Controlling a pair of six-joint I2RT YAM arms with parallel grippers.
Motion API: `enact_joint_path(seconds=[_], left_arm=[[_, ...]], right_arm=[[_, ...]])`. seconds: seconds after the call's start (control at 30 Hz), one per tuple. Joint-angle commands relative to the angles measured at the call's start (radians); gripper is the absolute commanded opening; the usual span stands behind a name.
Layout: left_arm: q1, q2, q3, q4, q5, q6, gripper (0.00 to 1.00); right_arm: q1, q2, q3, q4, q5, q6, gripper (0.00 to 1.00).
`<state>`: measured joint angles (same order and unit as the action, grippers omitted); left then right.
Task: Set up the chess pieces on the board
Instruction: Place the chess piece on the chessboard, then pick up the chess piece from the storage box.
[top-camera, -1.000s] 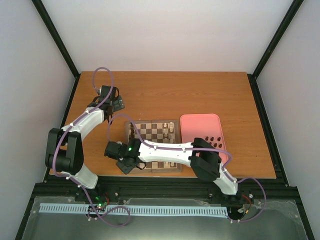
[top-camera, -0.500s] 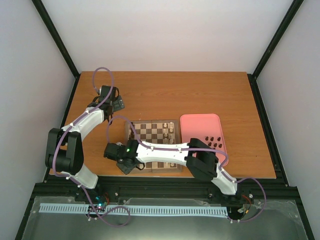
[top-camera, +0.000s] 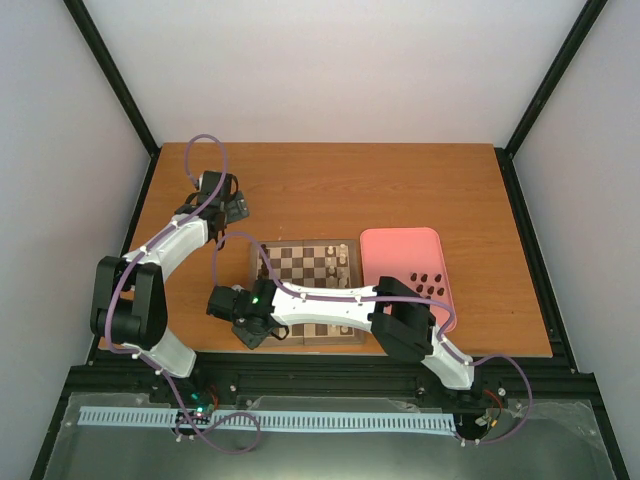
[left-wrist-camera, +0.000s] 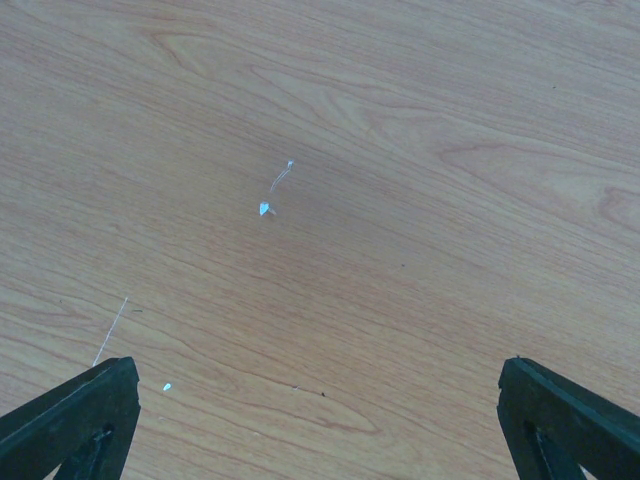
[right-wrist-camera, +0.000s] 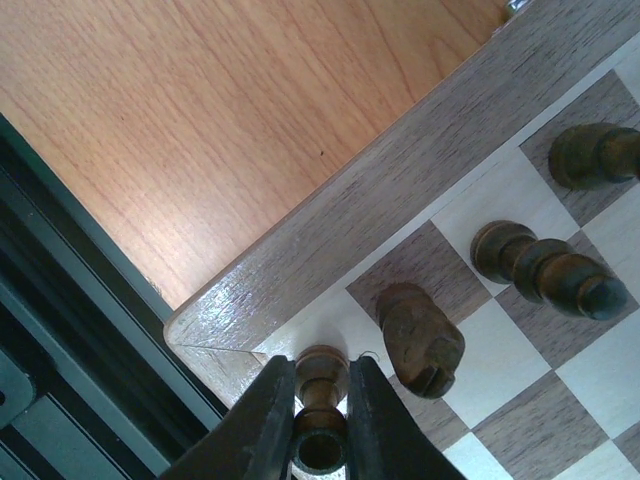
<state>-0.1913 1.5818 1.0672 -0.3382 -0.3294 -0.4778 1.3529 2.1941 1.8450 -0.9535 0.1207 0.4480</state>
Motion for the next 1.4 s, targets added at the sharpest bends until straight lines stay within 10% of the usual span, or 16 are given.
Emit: enact_joint_path(seconds=[0.0, 0.2, 0.73, 1.07, 1.37], left_arm=[[-0.005, -0.008, 0.022, 0.002, -0.002, 0.003, 1.00], [-0.005, -0.004, 0.025, 0.002, -0.002, 0.005, 1.00], [-0.005, -0.018, 0.024, -0.003, -0.016, 0.006, 1.00], [-0.005, -0.002, 0.028, 0.000, -0.008, 0.005, 1.00], [-0.005, 0.006, 0.031, 0.001, -0.007, 0.004, 1.00]], right_arm=[[0.006, 0.005, 0.010, 0.002, -0.016, -0.017, 0.17], [0.013, -0.026, 0.001, 0.004, 0.001, -0.029, 0.41], [0.013, -0.223, -0.100, -0.029, 0.169, 0.002, 0.55], [-0.087, -0.472, -0.368, 0.039, 0.266, 0.058, 1.00], [-0.278, -0.723, -0.605, 0.074, 0.370, 0.099, 1.00]])
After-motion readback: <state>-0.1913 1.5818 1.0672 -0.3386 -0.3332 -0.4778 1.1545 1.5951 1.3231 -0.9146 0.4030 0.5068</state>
